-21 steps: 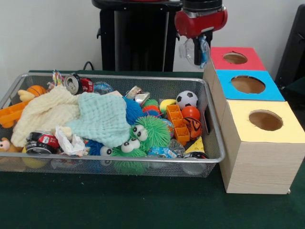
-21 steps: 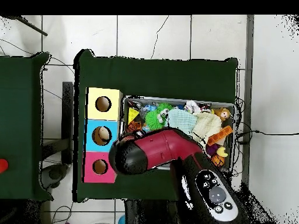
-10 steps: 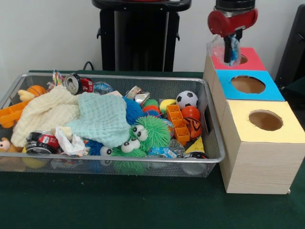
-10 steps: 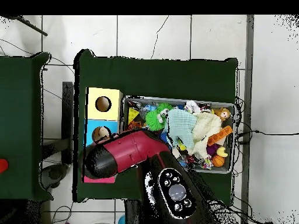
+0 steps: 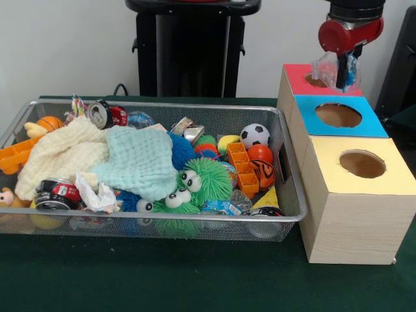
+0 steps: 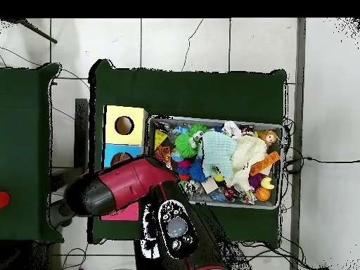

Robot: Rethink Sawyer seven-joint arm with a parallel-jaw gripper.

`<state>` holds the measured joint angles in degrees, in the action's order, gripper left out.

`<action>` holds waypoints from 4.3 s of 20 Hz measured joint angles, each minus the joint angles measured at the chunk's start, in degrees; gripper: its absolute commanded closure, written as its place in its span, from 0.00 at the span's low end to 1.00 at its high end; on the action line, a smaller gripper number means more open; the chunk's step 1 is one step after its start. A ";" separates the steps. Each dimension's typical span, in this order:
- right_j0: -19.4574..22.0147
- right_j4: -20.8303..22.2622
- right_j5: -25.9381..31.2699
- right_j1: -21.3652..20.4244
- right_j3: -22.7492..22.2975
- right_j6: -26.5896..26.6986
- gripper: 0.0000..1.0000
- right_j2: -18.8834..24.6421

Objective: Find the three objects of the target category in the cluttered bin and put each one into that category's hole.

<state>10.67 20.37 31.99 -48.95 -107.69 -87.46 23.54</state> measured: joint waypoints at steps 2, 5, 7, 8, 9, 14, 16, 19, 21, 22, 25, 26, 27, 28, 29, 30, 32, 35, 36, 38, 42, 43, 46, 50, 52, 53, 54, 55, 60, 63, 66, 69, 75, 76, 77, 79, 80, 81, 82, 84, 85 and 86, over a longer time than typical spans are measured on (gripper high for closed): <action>-0.78 -0.34 0.00 0.42 0.29 0.00 1.00 -0.75; -1.78 -0.66 -0.01 1.30 0.47 0.00 1.00 -2.27; -2.17 -0.66 -0.05 1.82 0.47 0.00 1.00 -3.28; -2.27 -0.66 -0.09 2.00 0.47 0.00 1.00 -3.60; -2.49 -0.66 -0.51 2.56 0.47 0.00 1.00 -4.49; -2.93 -1.61 -2.13 3.01 0.51 -0.01 1.00 -6.04; -3.30 -2.10 -2.57 3.03 0.51 -0.01 1.00 -6.71; -3.93 -2.82 -3.00 3.05 0.52 -0.01 1.00 -7.60; -4.29 -3.19 -3.09 3.06 0.57 -0.01 1.00 -8.08; -4.47 -3.39 -3.11 3.07 0.60 -0.01 1.00 -8.33; -5.01 -3.93 -3.12 3.11 0.74 -0.01 1.00 -9.05; -5.17 -4.10 -3.12 3.13 0.80 -0.01 1.00 -9.29; -5.31 -4.32 -3.12 3.17 0.87 -0.01 1.00 -9.51; -5.44 -4.54 -3.11 3.21 0.95 -0.01 1.00 -9.74; -5.53 -4.68 -3.11 3.24 1.02 -0.01 1.00 -9.87; -5.73 -5.17 -3.12 3.32 1.21 -0.01 1.00 -10.27; -5.76 -5.38 -3.12 3.34 1.30 -0.01 1.00 -10.47; -5.77 -5.57 -3.12 3.39 1.40 -0.01 1.00 -10.91; -5.77 -5.57 -3.12 3.39 1.44 -0.01 1.00 -10.99; -5.78 -5.69 -3.11 3.44 1.57 -0.01 1.00 -11.20; -5.81 -5.71 -3.12 3.58 2.01 -0.01 1.00 -11.73; -5.82 -5.71 -3.12 3.60 2.06 -0.01 1.00 -11.77; -5.91 -5.71 -3.12 3.70 2.36 -0.01 1.00 -12.06; -6.24 -5.80 -3.12 3.84 2.79 -0.01 1.00 -12.62; -6.38 -5.90 -3.12 3.88 2.88 -0.01 1.00 -12.89; -6.56 -6.01 -3.12 3.96 2.99 -0.01 1.00 -13.18; -6.64 -6.05 -3.12 4.00 3.06 -0.01 1.00 -13.31; -6.87 -6.14 -3.10 4.12 3.22 -0.01 1.00 -13.55; -8.14 -6.92 -3.10 4.53 3.99 -0.01 1.00 -14.75; -9.25 -7.65 -3.09 5.03 4.72 -0.01 1.00 -15.51; -10.52 -8.30 -3.11 5.50 5.83 -0.01 1.00 -16.30; -11.64 -9.03 -3.12 6.46 6.92 -0.01 1.00 -16.96; -13.07 -10.46 -3.29 7.78 8.23 -0.01 1.00 -17.83; -13.15 -10.56 -3.29 7.86 8.31 -0.01 1.00 -17.86; -13.24 -10.71 -3.29 8.00 8.42 -0.01 1.00 -17.88; -13.25 -10.74 -3.30 8.08 8.50 -0.01 1.00 -17.90; -13.25 -10.74 -3.31 8.10 8.52 -0.01 1.00 -17.91; -13.25 -10.74 -3.34 8.11 8.52 -0.01 1.00 -17.92; -13.25 -10.74 -3.34 8.11 8.52 -0.01 1.00 -17.92; -13.25 -10.77 -3.34 8.12 8.55 -0.01 1.00 -17.92; -13.25 -10.82 -3.33 8.14 8.55 -0.01 1.00 -17.93; -13.25 -10.88 -3.33 8.17 8.55 -0.01 1.00 -17.94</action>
<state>-2.58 9.49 28.67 -40.79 -99.15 -87.47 5.59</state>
